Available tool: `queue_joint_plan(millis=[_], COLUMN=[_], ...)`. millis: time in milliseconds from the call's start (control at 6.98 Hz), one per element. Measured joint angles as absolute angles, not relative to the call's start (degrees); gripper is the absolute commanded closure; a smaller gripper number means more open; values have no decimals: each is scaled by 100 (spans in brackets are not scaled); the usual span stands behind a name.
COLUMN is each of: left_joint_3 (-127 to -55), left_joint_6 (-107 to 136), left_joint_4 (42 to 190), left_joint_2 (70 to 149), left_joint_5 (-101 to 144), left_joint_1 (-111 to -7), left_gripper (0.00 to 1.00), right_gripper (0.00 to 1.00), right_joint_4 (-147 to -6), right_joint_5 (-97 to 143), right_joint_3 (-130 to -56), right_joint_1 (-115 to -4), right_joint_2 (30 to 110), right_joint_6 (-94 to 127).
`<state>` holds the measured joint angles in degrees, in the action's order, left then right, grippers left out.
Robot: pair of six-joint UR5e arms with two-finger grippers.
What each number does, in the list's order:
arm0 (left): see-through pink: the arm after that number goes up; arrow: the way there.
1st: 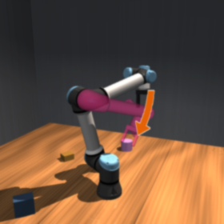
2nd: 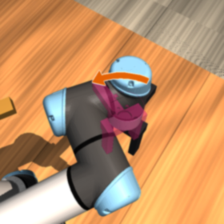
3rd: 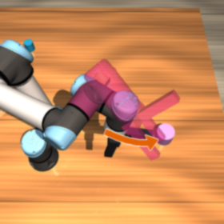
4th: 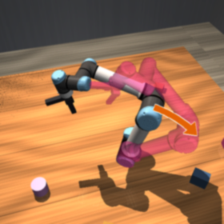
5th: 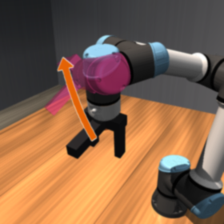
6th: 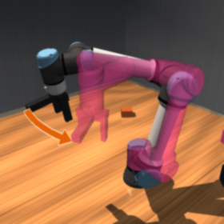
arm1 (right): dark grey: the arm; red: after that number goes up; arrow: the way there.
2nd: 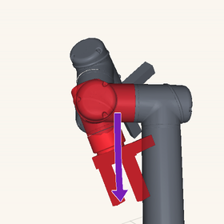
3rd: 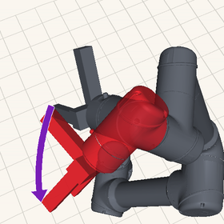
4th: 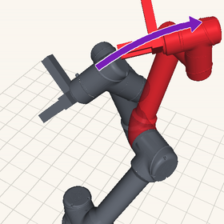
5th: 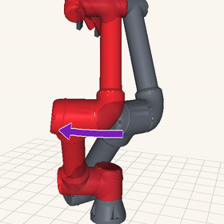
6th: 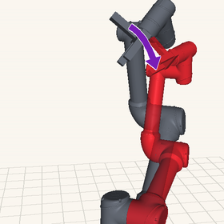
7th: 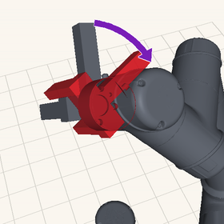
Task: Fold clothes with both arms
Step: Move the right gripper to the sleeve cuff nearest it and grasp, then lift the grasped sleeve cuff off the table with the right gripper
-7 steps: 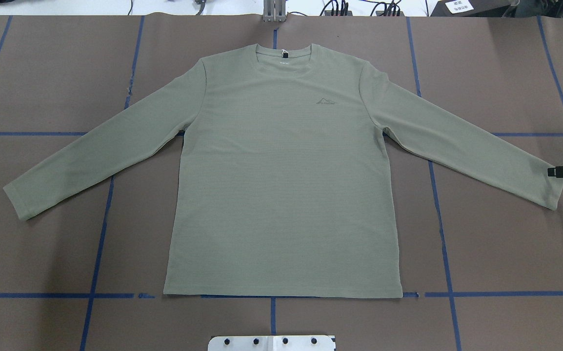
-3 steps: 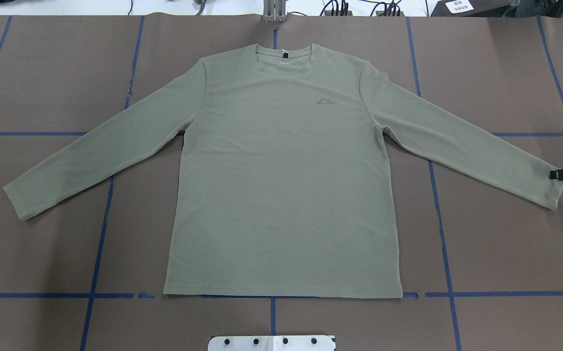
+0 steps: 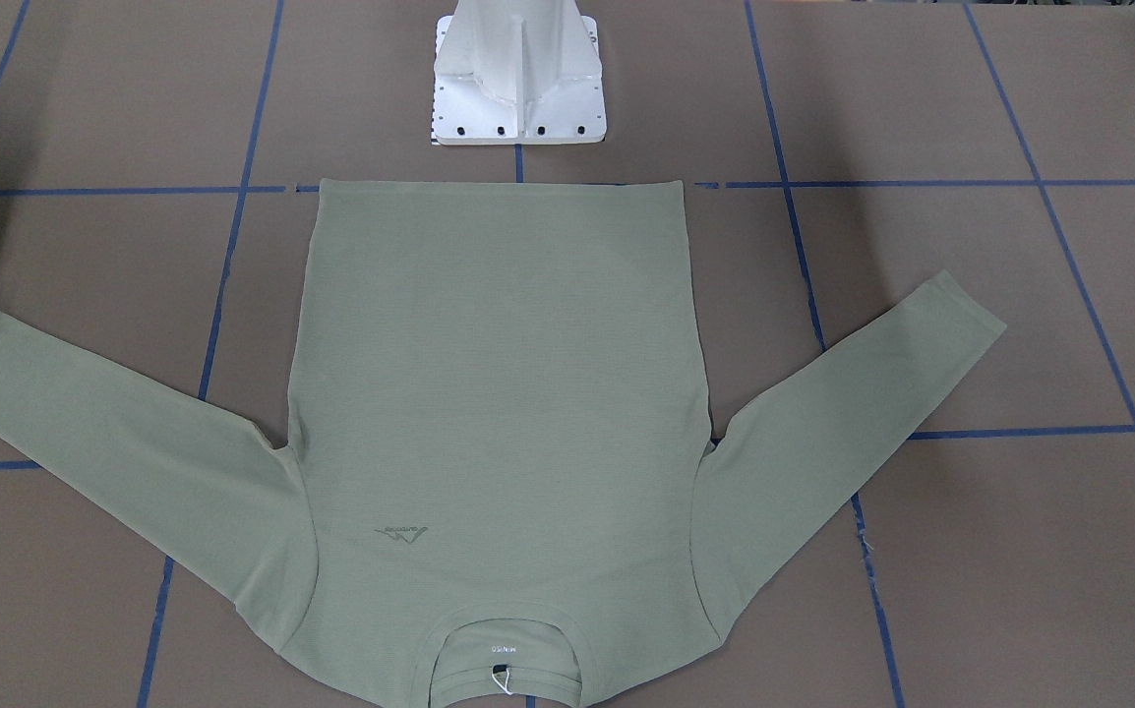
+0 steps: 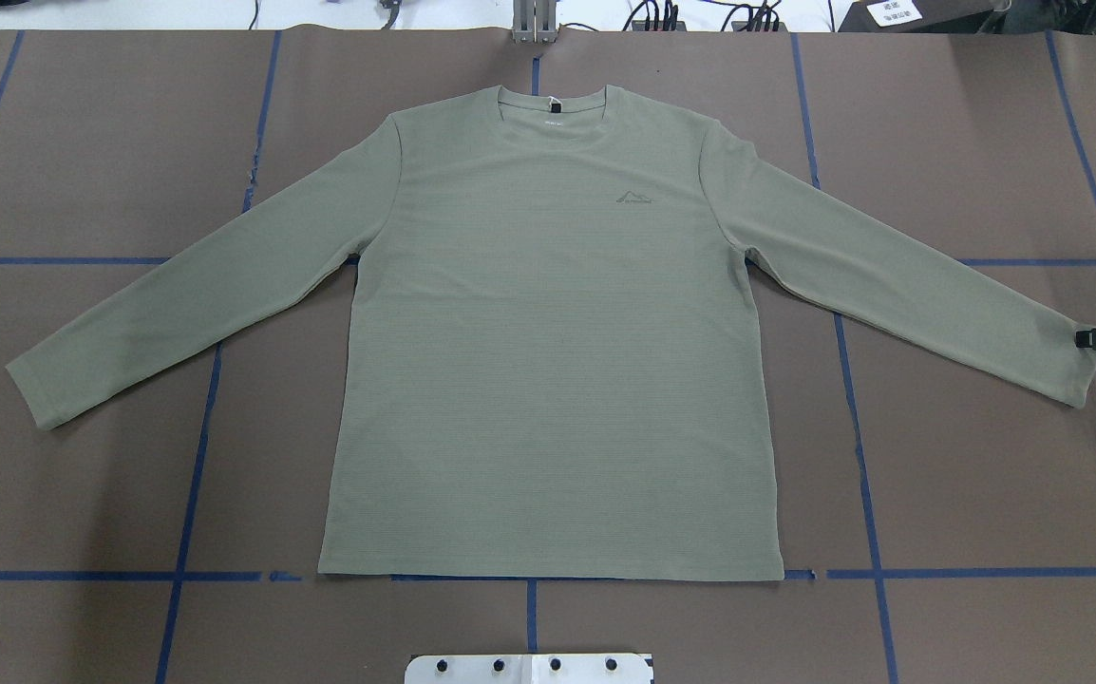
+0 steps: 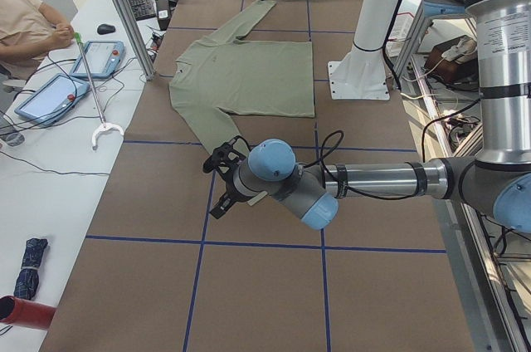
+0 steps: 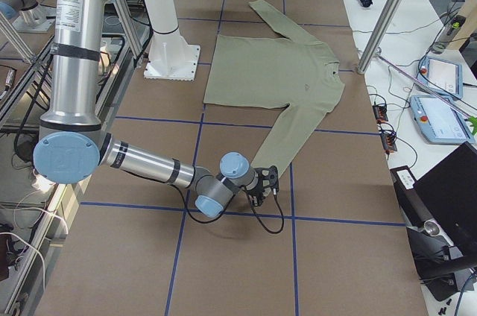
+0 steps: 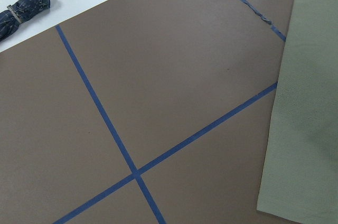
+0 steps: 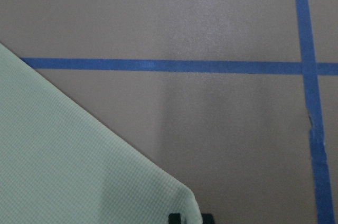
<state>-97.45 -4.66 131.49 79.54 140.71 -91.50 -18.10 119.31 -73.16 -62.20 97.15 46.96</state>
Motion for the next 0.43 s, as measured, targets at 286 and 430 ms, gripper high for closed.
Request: queue_joint_plan(millis=[286, 430], left_joint_3=[-9743, -9743], left_joint_6=[-464, -460], left_joint_4=[13148, 13149], left_joint_2=[7954, 7954], left_joint_5=[14071, 14071], left_joint_1=[-9149, -9149], left_gripper=[0, 0], right_gripper=[100, 100], right_joint_4=[-1896, -2134], right_joint_5=[12047, 12159], right_joint_3=[-7452, -7712], right_joint_1=[-6260, -6337], right_joint_2=[9699, 9708], right_joint_6=[4688, 4688])
